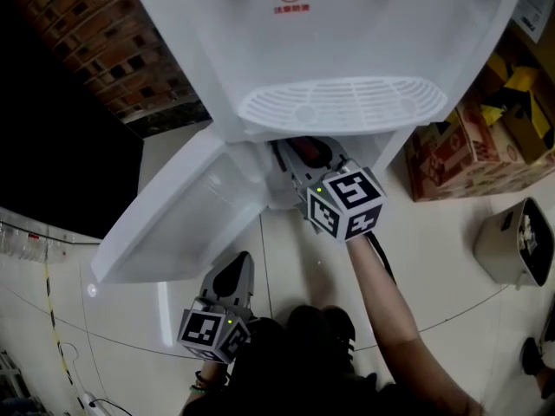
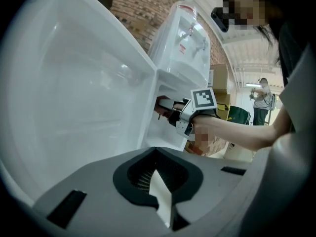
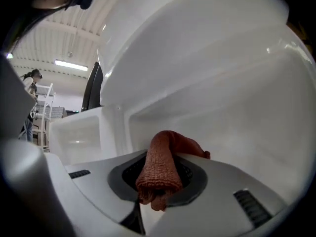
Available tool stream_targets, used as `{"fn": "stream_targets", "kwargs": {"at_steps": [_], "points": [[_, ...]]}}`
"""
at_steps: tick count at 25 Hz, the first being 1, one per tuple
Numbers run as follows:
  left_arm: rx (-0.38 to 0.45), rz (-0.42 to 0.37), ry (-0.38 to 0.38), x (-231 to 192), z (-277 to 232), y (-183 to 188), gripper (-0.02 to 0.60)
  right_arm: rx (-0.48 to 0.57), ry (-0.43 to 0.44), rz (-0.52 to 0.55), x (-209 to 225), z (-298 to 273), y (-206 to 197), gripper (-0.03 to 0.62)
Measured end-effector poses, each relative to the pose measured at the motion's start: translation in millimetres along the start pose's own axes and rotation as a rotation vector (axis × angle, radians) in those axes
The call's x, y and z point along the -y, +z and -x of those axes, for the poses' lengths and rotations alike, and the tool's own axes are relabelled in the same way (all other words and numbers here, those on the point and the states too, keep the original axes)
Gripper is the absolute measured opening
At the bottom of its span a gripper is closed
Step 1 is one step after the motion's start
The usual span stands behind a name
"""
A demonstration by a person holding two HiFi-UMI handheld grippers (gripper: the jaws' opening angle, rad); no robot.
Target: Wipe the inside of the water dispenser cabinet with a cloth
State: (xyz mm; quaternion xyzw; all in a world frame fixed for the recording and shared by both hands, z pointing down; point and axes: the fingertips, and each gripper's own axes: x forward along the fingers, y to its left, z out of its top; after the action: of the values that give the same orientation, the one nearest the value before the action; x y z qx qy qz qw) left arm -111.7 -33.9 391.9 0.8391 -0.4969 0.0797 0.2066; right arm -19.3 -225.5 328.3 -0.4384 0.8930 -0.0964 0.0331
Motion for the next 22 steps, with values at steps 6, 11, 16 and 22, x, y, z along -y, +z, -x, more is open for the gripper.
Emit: {"fn": "stream_targets", "kwargs": {"at_steps": [6, 11, 16, 22], "points": [[0.003, 0.007, -0.007, 1.1, -0.5, -0.4, -0.021, -0.202, -0.032, -0.046, 6.5, 5.0, -103.4, 0.077], [0.005, 0.011, -0.004, 0.4, 1.6, -0.6, -0.021, -0.382, -0.023, -0.015, 9.5, 9.2, -167.6, 0.077], [0.011, 0.017, 0.004, -4.5, 3.0, -0.2, -0.021, -0.229, -0.047, 0.037, 24.9, 6.3, -99.5, 0.077], [0.008, 0.02, -0.005, -4.6, 1.3, -2.7, -0.021, 0.009, -0.042, 0.083, 30.2, -16.4, 11.8, 0.077]]}}
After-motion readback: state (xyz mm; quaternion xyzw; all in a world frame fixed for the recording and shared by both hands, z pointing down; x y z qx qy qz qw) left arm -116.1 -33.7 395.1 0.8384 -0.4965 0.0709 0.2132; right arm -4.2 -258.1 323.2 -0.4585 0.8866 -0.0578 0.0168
